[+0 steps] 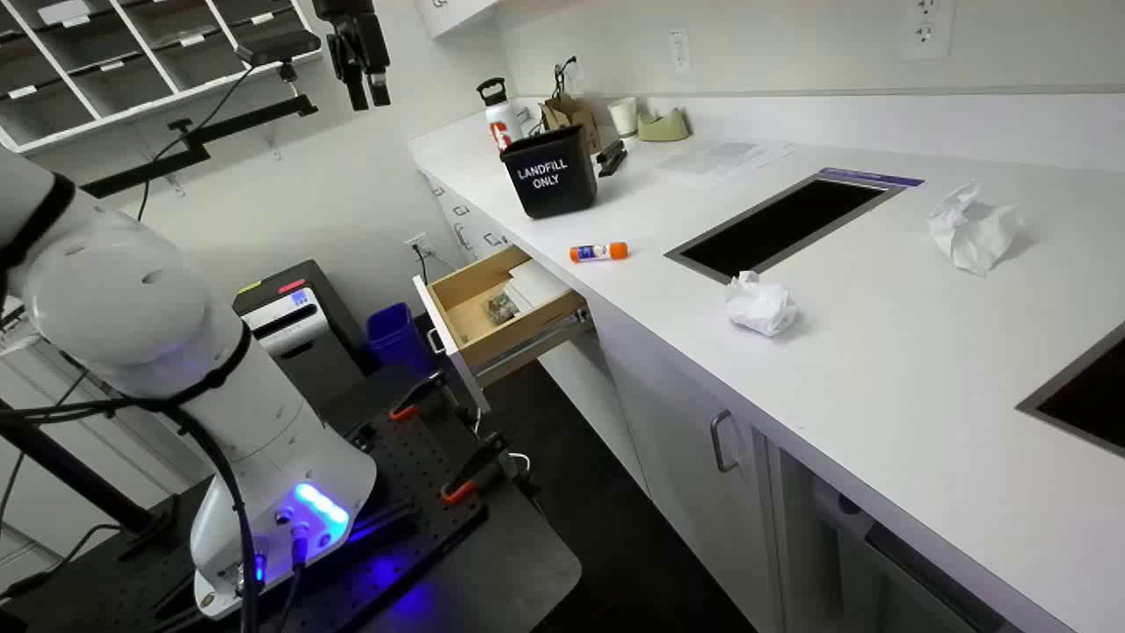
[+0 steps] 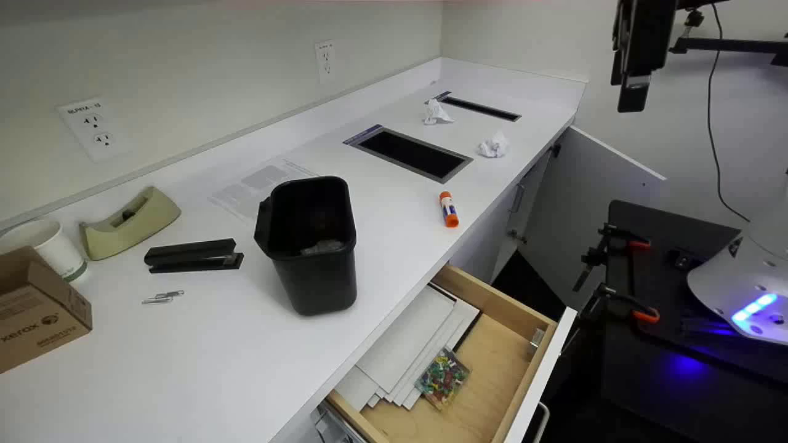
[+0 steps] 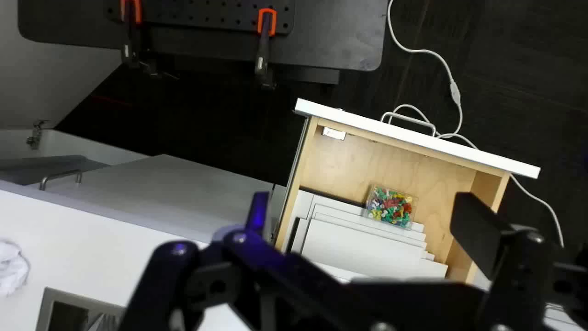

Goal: Close the right door of the cabinet

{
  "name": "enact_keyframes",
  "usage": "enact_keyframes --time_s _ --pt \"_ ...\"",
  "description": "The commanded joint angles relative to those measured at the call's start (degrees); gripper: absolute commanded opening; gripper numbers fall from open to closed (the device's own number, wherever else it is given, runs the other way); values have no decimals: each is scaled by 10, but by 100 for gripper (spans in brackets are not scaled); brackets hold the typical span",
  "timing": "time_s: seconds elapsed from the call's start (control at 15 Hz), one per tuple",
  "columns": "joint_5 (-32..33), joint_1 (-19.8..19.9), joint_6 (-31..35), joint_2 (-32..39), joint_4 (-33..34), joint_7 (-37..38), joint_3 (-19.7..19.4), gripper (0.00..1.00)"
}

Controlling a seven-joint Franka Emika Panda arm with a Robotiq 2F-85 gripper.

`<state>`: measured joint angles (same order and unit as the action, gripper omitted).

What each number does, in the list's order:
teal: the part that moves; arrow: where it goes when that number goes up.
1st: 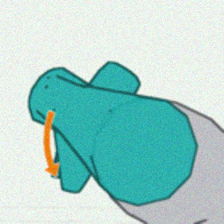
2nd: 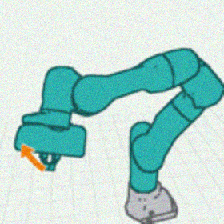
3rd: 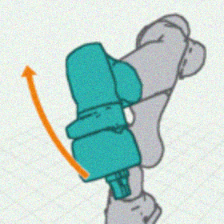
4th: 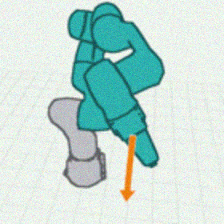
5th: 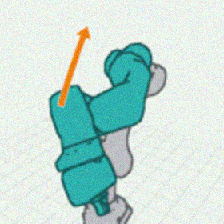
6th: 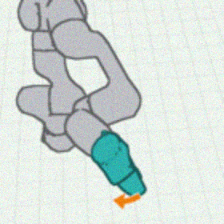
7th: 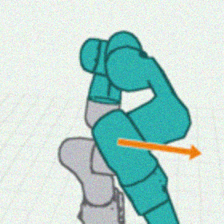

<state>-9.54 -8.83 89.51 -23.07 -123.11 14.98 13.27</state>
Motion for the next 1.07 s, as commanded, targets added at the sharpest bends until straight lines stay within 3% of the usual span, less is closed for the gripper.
enact_keyframes --time_s 0.0,0.33,0.67,1.0 --pt "0 0 -1 1 1 0 0 100" --pt "25 14 11 -16 -7 34 2 100" --pt "55 68 22 -112 -99 86 -47 100" --pt "95 147 25 -217 -224 114 -99 100"
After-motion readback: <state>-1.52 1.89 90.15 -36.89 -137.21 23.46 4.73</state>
